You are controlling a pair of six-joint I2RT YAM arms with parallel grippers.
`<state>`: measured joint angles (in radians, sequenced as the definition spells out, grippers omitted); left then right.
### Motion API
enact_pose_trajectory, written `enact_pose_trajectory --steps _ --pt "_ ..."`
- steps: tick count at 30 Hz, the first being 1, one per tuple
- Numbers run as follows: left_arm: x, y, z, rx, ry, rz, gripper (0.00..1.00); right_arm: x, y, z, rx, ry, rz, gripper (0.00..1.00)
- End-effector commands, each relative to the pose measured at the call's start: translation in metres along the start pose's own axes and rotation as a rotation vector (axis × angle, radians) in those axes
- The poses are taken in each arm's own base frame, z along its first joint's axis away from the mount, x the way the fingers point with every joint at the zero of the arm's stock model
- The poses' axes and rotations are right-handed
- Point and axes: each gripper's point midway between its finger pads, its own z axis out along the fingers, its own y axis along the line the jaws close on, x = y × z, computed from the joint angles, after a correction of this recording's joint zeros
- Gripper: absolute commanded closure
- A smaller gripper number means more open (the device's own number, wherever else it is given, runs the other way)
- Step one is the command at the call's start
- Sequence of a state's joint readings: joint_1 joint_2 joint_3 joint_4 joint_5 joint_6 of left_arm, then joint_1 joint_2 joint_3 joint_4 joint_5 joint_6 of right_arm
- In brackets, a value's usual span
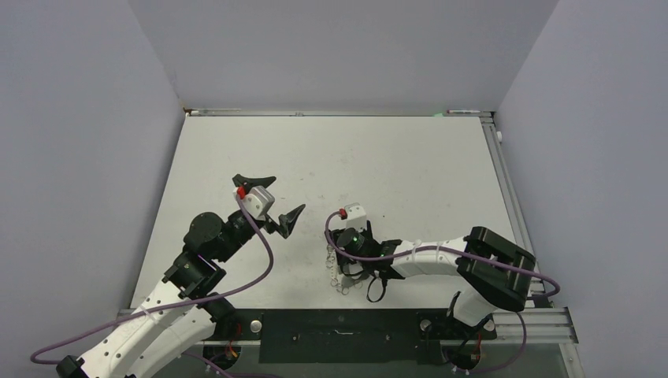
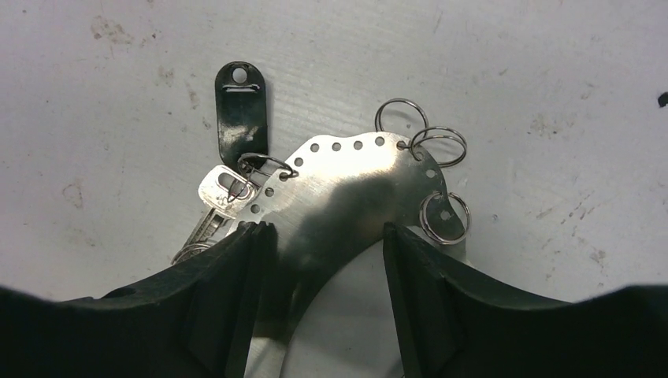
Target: Put the keys on the keyring
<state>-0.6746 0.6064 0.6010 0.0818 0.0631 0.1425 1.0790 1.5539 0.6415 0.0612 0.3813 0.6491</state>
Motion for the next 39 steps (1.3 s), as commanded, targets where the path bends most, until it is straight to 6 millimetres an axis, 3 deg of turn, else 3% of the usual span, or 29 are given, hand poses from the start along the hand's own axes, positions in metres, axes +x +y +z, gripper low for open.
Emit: enact_pose_trajectory --steps 1,7,13,18,21,26,29,32,35,39 --pt "-0.018 0.007 0.001 -0.037 -0.041 -0.002 0.04 -0.034 0.017 -0.006 -0.070 -0.058 -0.085 0.42" --pt "-0.013 0.009 0.004 -0.056 -0.032 -0.055 0.04 -0.102 0.016 -0.056 -0.100 -0.252 -0.021 0.36" --pt "-0.001 0.027 0.009 -0.196 0.029 -0.197 0.04 -0.128 -0.002 -0.102 -0.152 -0.426 0.101 0.21" --pt "0.065 0.037 -0.002 -0.352 0.413 -0.283 0.04 -0.133 -0.022 -0.128 -0.151 -0.493 0.162 0.20" --pt "0.083 0.036 -0.015 -0.409 0.542 -0.342 0.04 -0.134 -0.033 -0.142 -0.152 -0.531 0.192 0.19" --pt "0.071 0.031 -0.018 -0.448 0.418 -0.516 0.04 -0.136 -0.048 -0.157 -0.147 -0.582 0.230 0.19" --pt "0.059 0.025 -0.024 -0.337 0.352 -0.435 0.04 -0.136 -0.052 -0.160 -0.147 -0.600 0.236 0.19" --pt "0.046 0.047 -0.040 -0.432 0.281 -0.397 0.04 -0.135 -0.053 -0.161 -0.159 -0.619 0.257 0.19" --pt "0.049 0.081 -0.068 -0.647 0.241 -0.369 0.04 -0.133 -0.053 -0.160 -0.169 -0.616 0.284 0.19" --pt "0.044 0.079 -0.071 -0.606 0.227 -0.330 0.04 -0.129 -0.054 -0.160 -0.173 -0.606 0.302 0.19"
